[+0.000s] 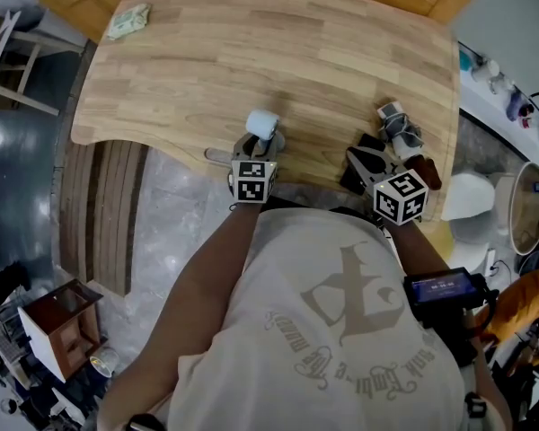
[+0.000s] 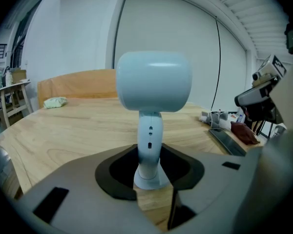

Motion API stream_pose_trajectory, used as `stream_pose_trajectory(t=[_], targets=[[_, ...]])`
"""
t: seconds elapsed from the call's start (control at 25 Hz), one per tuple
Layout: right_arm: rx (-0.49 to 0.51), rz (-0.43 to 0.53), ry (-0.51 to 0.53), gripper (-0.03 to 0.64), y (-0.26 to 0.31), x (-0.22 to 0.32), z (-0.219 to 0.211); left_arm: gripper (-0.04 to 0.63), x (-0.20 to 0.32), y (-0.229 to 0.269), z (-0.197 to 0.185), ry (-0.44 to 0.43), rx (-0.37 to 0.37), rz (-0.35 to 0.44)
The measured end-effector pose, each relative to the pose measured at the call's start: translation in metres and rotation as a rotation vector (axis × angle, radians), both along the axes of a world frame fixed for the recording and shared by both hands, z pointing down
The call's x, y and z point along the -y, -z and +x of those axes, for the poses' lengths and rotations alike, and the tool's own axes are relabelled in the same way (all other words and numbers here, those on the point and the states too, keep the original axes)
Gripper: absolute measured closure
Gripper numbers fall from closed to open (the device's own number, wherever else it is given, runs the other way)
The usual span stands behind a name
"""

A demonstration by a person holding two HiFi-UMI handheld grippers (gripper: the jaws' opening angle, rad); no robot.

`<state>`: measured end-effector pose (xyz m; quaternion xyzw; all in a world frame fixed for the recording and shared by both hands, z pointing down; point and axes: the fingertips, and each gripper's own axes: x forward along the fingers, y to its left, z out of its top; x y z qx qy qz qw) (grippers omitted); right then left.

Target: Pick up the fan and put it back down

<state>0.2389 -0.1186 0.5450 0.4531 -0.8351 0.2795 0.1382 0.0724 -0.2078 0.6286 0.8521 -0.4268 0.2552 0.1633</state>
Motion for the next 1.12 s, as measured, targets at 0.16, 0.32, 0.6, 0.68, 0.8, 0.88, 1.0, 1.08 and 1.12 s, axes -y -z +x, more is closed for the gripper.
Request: stream_pose_trajectory(t=[0.16, 0.32, 0.6, 0.68, 0.8, 0.88, 1.0, 1.08, 1.12], targets=[[0.014, 0.002, 0.023, 0.603, -0.002, 0.004, -0.004, 0.449, -0.004, 0.005, -0.006, 0.009, 0.004, 0.006], [0.030, 0.006, 0.054, 0.603, -0.002, 0.010, -0.014, 0.449, -0.007, 0.016, -0.015, 0.028, -0.018, 0.018], [0.043, 0.014, 0.115, 0.603, -0.001, 0.014, -0.035, 0.449, -0.013, 0.046, -0.032, 0.071, -0.077, 0.068], [0.045, 0.019, 0.129, 0.603, 0.001, 0.016, -0.041, 0.449, -0.015, 0.057, -0.037, 0.073, -0.079, 0.089], [0.055, 0.034, 0.157, 0.603, 0.006, 0.024, -0.056, 0.449, -0.016, 0.074, -0.047, 0.073, -0.079, 0.127], [0.059, 0.045, 0.180, 0.603, 0.010, 0.028, -0.065, 0.449, -0.017, 0.085, -0.052, 0.080, -0.087, 0.151], [0.068, 0.056, 0.218, 0.603, 0.015, 0.031, -0.080, 0.449, -0.022, 0.099, -0.060, 0.096, -0.098, 0.175], [0.069, 0.064, 0.246, 0.603, 0.018, 0.032, -0.089, 0.449, -0.025, 0.106, -0.066, 0.107, -0.102, 0.183], [0.068, 0.068, 0.259, 0.603, 0.019, 0.033, -0.093, 0.448, -0.026, 0.108, -0.069, 0.112, -0.103, 0.184]])
